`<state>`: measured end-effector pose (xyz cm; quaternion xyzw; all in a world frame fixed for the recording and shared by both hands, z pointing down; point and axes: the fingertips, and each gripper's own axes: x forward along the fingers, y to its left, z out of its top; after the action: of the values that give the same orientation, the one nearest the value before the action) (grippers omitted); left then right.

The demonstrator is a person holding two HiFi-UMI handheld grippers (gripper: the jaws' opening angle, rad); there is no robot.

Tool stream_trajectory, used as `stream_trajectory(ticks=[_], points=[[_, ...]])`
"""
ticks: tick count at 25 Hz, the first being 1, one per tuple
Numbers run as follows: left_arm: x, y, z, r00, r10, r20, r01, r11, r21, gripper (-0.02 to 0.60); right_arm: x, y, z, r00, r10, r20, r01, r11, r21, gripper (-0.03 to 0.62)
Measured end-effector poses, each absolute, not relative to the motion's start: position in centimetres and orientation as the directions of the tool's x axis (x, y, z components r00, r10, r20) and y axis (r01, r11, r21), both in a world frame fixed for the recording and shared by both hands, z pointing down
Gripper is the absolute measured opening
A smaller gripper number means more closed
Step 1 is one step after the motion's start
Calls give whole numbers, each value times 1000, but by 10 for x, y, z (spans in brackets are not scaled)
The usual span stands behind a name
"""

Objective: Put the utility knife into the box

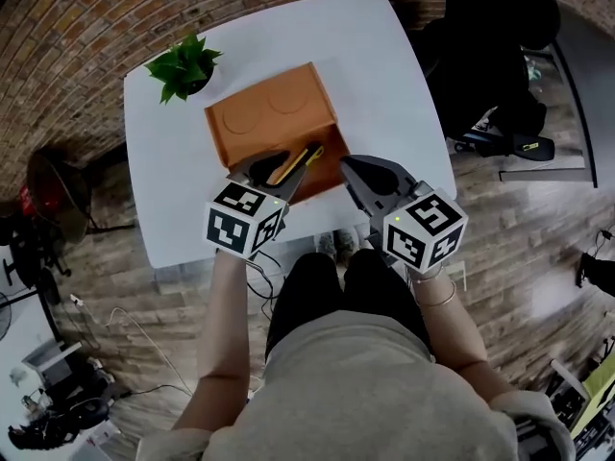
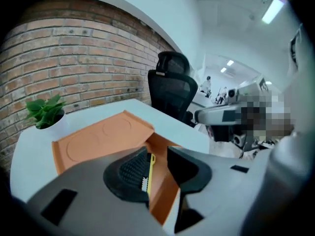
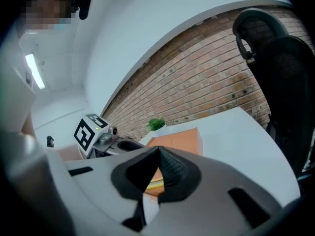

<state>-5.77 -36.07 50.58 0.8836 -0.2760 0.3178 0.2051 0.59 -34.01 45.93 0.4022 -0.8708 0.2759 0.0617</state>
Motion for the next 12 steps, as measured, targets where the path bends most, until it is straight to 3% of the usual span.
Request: stream_trajectory(ticks=[6, 12], points=[[-76, -357, 453, 664, -542, 515, -707, -679, 199, 24, -14, -340, 423, -695, -661, 283, -717, 607, -341, -2], [-92, -342, 413, 646, -668, 369, -759, -613, 218, 7, -27, -336, 400, -700, -665, 260, -714, 639, -287, -2]])
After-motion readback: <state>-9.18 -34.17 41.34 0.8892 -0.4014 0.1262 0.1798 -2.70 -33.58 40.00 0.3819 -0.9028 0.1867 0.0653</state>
